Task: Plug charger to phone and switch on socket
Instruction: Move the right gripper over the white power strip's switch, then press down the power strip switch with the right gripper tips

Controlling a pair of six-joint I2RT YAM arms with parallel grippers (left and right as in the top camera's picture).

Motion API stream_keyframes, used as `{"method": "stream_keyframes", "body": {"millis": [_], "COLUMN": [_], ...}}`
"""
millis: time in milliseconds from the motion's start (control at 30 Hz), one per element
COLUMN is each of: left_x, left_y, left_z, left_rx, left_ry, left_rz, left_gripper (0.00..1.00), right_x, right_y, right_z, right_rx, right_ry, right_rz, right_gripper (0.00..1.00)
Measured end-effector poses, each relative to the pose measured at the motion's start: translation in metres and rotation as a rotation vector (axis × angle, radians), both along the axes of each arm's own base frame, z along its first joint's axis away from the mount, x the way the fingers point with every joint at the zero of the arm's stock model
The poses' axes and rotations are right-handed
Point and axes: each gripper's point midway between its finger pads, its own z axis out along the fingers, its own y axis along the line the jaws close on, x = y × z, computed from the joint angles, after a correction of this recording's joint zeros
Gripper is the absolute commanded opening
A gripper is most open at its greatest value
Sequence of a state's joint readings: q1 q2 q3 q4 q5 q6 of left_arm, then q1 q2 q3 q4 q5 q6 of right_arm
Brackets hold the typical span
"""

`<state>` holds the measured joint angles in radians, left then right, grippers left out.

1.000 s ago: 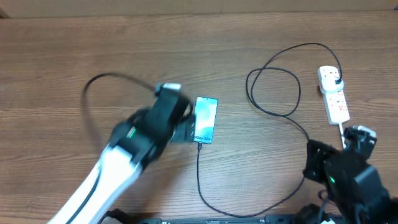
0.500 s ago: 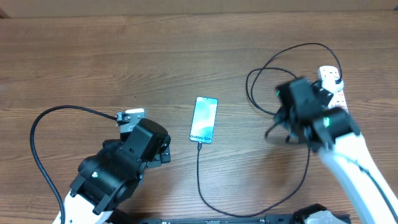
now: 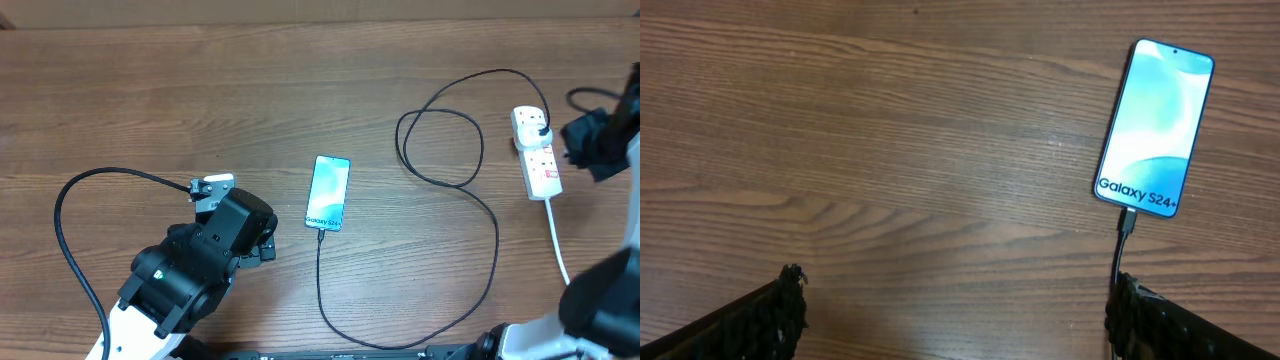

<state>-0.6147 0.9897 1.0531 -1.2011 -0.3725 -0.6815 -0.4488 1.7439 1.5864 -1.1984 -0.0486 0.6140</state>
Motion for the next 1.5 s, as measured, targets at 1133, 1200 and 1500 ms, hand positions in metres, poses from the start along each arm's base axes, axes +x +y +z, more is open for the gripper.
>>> {"method": "stream_keyframes", "body": {"millis": [1133, 1200, 1500], "left_x": [0.004, 0.001, -0.007], "left_y": [0.071, 0.077, 0.088], "left_z": [0.017, 0.023, 0.035], "left_rx": [-0.037, -0.051, -0.074], "left_ry": [-0.083, -0.113, -0.175], "left_rz": [0.314, 0.334, 0.377], "left_gripper": [1.0, 0.99, 1.0], "right_x": [0.05, 0.05, 0.055], "right_y": [-0.039, -0.039, -0.038], "right_z": [-0.1, -0.1, -0.101], "right_rx": [0.069, 0.069, 0.077], "right_ry": [0.15, 0.15, 0.129], "right_rz": [0.056, 0.056, 0.059], "right_gripper": [0.04, 0.04, 0.04]}}
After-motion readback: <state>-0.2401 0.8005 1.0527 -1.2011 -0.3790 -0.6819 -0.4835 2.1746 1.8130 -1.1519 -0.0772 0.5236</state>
